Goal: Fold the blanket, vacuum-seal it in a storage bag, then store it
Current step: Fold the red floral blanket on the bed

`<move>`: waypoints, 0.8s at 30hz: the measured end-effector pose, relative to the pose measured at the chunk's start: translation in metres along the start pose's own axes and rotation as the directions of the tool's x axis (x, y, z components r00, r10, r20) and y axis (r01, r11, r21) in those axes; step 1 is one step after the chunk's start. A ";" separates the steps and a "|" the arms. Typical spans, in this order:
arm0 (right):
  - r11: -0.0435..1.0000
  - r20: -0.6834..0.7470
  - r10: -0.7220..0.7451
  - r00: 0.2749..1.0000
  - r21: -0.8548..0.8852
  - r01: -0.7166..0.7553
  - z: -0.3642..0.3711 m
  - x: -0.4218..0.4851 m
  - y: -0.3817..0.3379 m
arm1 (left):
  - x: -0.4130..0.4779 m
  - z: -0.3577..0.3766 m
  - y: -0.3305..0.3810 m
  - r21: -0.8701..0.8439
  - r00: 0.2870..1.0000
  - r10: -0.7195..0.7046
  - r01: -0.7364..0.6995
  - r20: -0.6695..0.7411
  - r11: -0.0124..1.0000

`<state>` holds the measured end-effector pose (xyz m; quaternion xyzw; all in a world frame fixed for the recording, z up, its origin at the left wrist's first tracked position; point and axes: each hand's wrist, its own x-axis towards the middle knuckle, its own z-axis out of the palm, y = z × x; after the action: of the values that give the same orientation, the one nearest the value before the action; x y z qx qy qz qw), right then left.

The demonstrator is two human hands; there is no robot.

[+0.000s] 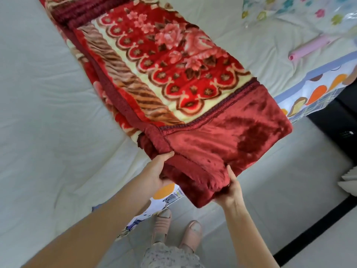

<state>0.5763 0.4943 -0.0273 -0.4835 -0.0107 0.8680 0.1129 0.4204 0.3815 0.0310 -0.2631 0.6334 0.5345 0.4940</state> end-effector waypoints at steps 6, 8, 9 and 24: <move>0.860 -0.226 -0.459 0.859 -0.355 0.367 0.096 -0.018 -0.053 | -0.021 -0.006 0.043 0.322 0.924 0.374 -0.330 -0.083 0.887; 0.764 -0.178 -0.575 0.799 -0.465 0.447 0.143 -0.017 -0.058 | -0.026 -0.019 0.063 0.759 0.702 0.710 -0.487 0.048 0.431; 0.721 -0.137 -0.612 0.779 -0.501 0.479 0.167 -0.015 -0.059 | -0.027 -0.026 0.075 0.855 0.516 0.833 -0.507 0.199 0.110; 0.091 0.325 -0.439 0.838 -0.912 0.401 0.545 0.127 -0.027 | 0.078 -0.082 0.345 0.347 0.489 0.823 -0.748 -0.288 0.566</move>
<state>0.0584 0.5964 0.1600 -0.4363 -0.6743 0.5947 0.0347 0.0655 0.4205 0.0992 -0.0073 0.8170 0.5727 0.0667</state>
